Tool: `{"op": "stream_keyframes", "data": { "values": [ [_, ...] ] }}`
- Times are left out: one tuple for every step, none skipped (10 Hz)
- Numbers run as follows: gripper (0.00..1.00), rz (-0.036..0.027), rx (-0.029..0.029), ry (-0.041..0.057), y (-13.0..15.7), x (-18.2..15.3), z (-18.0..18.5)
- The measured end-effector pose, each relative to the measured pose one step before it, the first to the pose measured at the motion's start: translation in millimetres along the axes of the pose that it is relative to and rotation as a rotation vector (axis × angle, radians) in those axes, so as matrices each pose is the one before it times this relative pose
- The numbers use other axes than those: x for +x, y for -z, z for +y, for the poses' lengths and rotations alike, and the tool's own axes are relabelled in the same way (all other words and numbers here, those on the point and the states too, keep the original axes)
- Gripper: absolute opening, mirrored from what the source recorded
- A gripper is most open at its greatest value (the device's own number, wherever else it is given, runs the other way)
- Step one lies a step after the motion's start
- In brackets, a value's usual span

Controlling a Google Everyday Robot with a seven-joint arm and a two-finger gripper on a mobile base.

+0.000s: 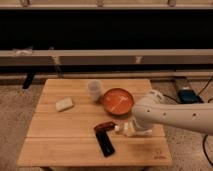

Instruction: Knock the bottle over

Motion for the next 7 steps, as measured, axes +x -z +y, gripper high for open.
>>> {"op": "stream_keyframes", "data": {
  "values": [
    [0.8, -0.01172, -0.00824, 0.01714, -1.15, -6.81, 2.21],
    [0.8, -0.00644, -0.00483, 0.01194, -0.12, -1.86, -0.97],
    [0.8, -0.012, -0.01319, 0.024, 1.53, -4.88, 4.19],
    [0.8, -0.00671, -0.01223, 0.01571, 0.79, -2.79, 3.98],
    [0.8, -0.00853, -0.01716, 0.01577, 0.65, -2.75, 1.99],
    [0.8, -0.00465, -0.0088, 0.00647, 0.59, -1.38, 1.36],
    [0.8, 0.00061, -0.00152, 0.00142, -0.56, -0.29, 1.03]
  ]
}}
